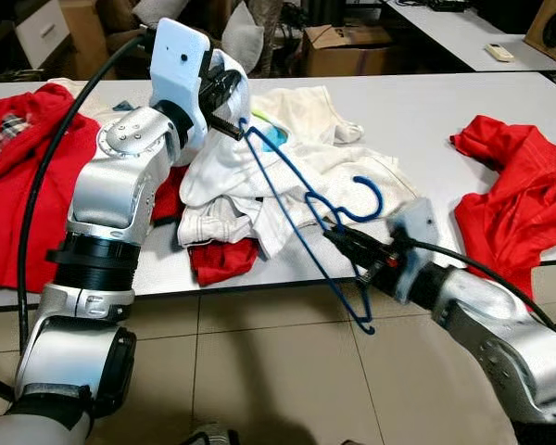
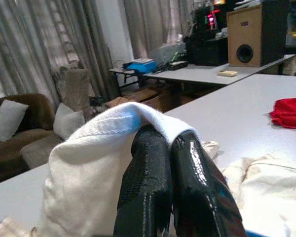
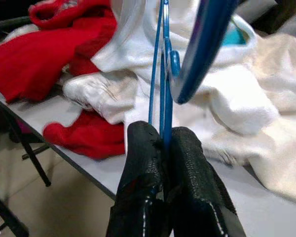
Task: Hang hanger
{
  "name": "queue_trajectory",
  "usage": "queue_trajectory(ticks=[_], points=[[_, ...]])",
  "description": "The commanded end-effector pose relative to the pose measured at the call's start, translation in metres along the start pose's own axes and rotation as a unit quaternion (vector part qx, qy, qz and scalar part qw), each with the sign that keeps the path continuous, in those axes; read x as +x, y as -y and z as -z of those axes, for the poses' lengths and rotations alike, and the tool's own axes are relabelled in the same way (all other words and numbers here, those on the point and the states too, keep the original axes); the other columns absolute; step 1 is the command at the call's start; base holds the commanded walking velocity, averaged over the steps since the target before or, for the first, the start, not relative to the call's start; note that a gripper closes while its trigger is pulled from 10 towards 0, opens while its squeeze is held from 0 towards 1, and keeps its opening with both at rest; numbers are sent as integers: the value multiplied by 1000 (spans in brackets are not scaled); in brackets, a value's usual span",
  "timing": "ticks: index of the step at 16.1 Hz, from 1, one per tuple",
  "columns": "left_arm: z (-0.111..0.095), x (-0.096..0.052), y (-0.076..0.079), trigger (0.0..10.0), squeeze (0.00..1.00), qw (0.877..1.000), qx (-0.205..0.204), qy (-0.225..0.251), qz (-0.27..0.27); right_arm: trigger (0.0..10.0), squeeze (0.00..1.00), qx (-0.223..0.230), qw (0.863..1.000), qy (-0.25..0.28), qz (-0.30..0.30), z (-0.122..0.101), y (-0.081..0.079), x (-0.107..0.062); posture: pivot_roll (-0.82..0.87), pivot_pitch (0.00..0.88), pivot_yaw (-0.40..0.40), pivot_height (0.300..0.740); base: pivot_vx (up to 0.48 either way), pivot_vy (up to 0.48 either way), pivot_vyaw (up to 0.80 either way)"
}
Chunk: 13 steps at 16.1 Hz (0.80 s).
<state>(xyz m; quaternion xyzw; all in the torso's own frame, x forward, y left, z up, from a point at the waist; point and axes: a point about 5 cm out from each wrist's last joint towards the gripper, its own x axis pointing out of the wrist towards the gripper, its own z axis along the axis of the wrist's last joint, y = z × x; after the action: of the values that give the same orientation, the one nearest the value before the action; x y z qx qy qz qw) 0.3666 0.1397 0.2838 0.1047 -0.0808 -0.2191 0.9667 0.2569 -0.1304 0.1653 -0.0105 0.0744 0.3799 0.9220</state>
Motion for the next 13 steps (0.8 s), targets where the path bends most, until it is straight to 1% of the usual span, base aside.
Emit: queue_trajectory(ticks=[1, 5, 6, 7, 9, 13], points=[[-1, -1, 3, 0, 0, 1000, 6, -1, 7, 10000, 0, -6, 1000, -3, -6, -2, -1, 2, -49, 0, -3, 740, 0, 0, 0], [3, 0, -1, 0, 0, 1000, 20, -11, -9, 10000, 0, -9, 999, 2, -40, -5, -9, 1, -49, 0, -3, 740, 0, 0, 0], [5, -1, -3, 0, 0, 999, 33, -17, -17, 10000, 0, -10, 999, 1, -43, -5, -10, -1, -48, 0, -8, 740, 0, 0, 0], [7, -2, -7, 0, 0, 998, 45, -22, -26, 10000, 0, -10, 999, -1, -45, -4, -10, -2, -48, 0, -8, 740, 0, 0, 0], [9, -2, -10, 0, 0, 997, 57, -27, -32, 10000, 0, -13, 999, -6, -46, -4, -10, -6, -51, 0, -4, 740, 0, 0, 0], [12, -3, -14, 0, 0, 996, 69, -32, -36, 10000, 0, -15, 999, -9, -51, -4, -9, -8, -49, 0, -11, 740, 0, 0, 0]])
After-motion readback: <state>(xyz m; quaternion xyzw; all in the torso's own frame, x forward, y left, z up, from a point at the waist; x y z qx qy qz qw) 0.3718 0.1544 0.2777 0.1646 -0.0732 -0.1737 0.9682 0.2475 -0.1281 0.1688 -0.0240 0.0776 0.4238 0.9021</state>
